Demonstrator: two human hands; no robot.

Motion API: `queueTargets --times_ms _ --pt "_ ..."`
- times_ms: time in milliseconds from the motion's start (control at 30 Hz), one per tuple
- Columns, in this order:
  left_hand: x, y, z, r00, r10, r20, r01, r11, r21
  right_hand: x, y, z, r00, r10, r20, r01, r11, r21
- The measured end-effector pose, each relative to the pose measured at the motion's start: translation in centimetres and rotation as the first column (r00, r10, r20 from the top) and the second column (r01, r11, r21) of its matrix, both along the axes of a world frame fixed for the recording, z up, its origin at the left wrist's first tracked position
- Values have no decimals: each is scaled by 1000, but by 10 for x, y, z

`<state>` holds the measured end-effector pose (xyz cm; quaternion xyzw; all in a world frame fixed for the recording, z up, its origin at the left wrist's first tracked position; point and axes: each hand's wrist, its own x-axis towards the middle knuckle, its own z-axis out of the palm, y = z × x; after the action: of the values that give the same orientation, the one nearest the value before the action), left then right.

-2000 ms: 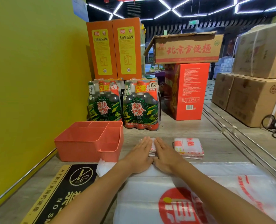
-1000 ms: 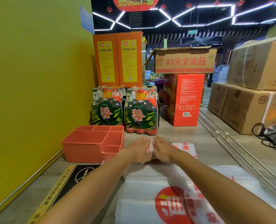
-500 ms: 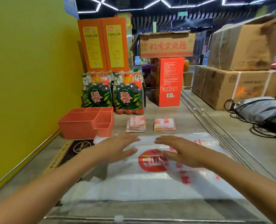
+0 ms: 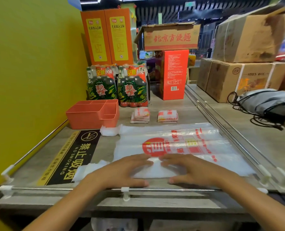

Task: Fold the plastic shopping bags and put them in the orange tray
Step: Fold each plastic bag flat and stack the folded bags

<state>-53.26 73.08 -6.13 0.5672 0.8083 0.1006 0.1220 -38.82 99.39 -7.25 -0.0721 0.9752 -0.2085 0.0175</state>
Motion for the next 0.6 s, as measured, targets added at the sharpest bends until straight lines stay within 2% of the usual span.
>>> queueTargets --times_ms 333,467,600 --pt "2 -2 1 997 54 52 -60 991 119 1 -4 0 994 -19 -109 26 997 68" --pt "2 -2 4 997 80 -13 -78 991 111 1 -8 4 983 -78 -167 86 995 45" --pt "-1 1 9 996 50 -77 -37 985 170 0 -5 1 978 -122 -168 123 992 -1"
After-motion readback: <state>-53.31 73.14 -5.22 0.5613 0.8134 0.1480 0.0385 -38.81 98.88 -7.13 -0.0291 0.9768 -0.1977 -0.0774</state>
